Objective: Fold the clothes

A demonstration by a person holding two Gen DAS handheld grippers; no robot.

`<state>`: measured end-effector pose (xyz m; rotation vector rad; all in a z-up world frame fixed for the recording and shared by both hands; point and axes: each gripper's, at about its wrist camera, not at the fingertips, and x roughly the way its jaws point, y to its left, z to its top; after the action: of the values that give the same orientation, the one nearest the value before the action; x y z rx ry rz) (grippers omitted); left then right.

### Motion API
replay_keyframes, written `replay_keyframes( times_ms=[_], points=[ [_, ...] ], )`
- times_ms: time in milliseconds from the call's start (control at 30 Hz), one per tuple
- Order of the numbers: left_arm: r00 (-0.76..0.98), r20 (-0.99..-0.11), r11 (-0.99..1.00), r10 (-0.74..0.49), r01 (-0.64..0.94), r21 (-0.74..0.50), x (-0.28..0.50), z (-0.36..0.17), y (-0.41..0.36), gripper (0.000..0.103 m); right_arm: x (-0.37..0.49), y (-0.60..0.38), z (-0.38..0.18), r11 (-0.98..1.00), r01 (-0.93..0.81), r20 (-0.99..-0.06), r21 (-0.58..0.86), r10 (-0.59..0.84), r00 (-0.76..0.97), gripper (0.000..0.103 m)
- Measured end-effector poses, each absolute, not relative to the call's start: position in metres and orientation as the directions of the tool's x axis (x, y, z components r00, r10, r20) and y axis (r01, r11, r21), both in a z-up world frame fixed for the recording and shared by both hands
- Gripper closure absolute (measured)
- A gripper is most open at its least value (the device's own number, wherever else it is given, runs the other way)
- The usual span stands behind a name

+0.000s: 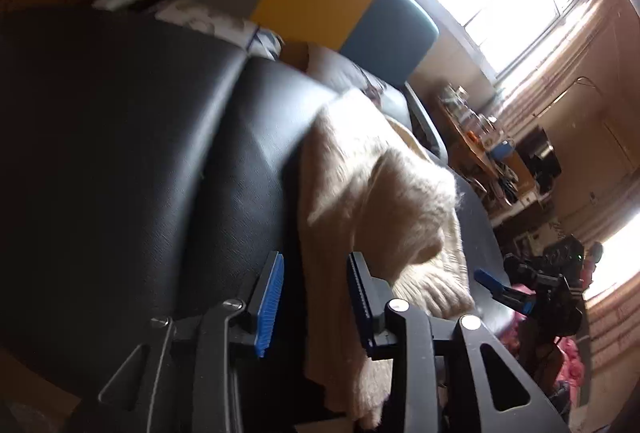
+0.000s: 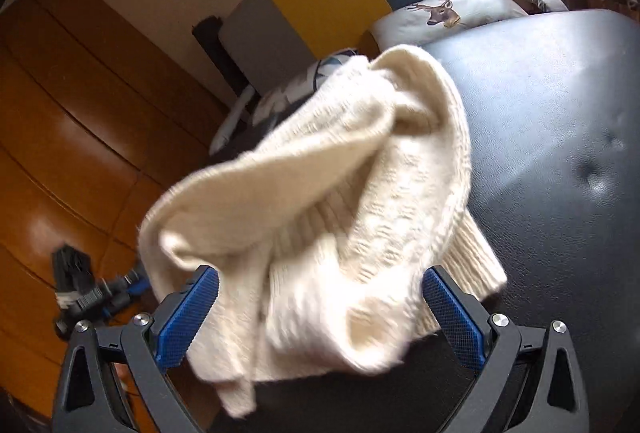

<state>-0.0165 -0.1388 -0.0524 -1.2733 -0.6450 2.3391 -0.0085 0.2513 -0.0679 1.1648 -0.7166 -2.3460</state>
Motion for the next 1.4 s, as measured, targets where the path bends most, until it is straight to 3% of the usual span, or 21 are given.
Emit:
replay_keyframes(
  times_ms=[267, 333, 500, 567, 600, 700, 800, 933, 1100, 1167, 1233, 1400],
  points=[
    [-0.568, -0.547, -0.743, 0.615, -0.184, -0.644, 0.018, -0.033, -0.124, 0.063, -0.015, 0.222, -0.077, -0.831, 0.117, -0.671, 0.544, -0.515, -0.533, 0.000],
    [-0.574, -0.577, -0.784, 0.581, -0.204, -0.586, 0.021, -0.029, -0.112, 0.058, -0.018, 0.217, -0.080, -0.829, 0.120, -0.675, 0.546, -0.520, -0.524, 0.000],
    [-0.520, -0.749, -0.908, 0.411, -0.166, -0.384, -0.006, -0.057, -0.075, 0.058, -0.024, 0.205, -0.088, -0.821, 0.134, -0.676, 0.556, -0.539, -0.503, 0.000],
    [-0.471, -0.769, -0.898, 0.432, -0.141, -0.417, -0.019, -0.069, -0.068, 0.084, -0.025, 0.200, -0.089, -0.824, 0.148, -0.677, 0.547, -0.539, -0.502, 0.000],
    [-0.468, -0.735, -0.862, 0.491, -0.134, -0.490, -0.023, -0.067, -0.072, 0.091, -0.026, 0.198, -0.089, -0.832, 0.156, -0.680, 0.533, -0.530, -0.506, 0.000],
    [-0.523, -0.577, -0.729, 0.627, -0.132, -0.672, -0.030, -0.044, -0.097, 0.093, -0.031, 0.192, -0.085, -0.856, 0.199, -0.690, 0.478, -0.506, -0.518, 0.000],
    [-0.616, -0.473, -0.663, 0.630, -0.110, -0.740, -0.040, -0.011, -0.138, 0.094, -0.043, 0.181, -0.084, -0.865, 0.265, -0.709, 0.426, -0.501, -0.497, 0.000],
    [-0.694, -0.523, -0.715, 0.494, 0.018, -0.699, -0.053, 0.004, -0.188, 0.095, -0.063, 0.159, -0.115, -0.880, 0.297, -0.827, 0.372, -0.459, -0.324, 0.000],
    [-0.666, -0.669, -0.766, 0.331, 0.225, -0.603, -0.061, -0.017, -0.241, 0.098, -0.044, 0.168, -0.124, -0.906, 0.317, -0.888, 0.281, -0.371, -0.273, 0.000],
    [-0.637, -0.718, -0.784, 0.282, 0.278, -0.555, -0.054, -0.036, -0.255, 0.098, -0.036, 0.180, -0.124, -0.909, 0.284, -0.889, 0.306, -0.379, -0.256, 0.000],
    [-0.608, -0.753, -0.801, 0.252, 0.305, -0.515, -0.050, -0.057, -0.267, 0.097, -0.028, 0.192, -0.124, -0.909, 0.249, -0.889, 0.333, -0.391, -0.238, 0.000],
    [-0.652, -0.694, -0.841, 0.306, 0.156, -0.518, -0.018, -0.056, -0.233, 0.095, -0.014, 0.213, -0.121, -0.879, 0.144, -0.857, 0.456, -0.477, -0.197, 0.000]
  ],
)
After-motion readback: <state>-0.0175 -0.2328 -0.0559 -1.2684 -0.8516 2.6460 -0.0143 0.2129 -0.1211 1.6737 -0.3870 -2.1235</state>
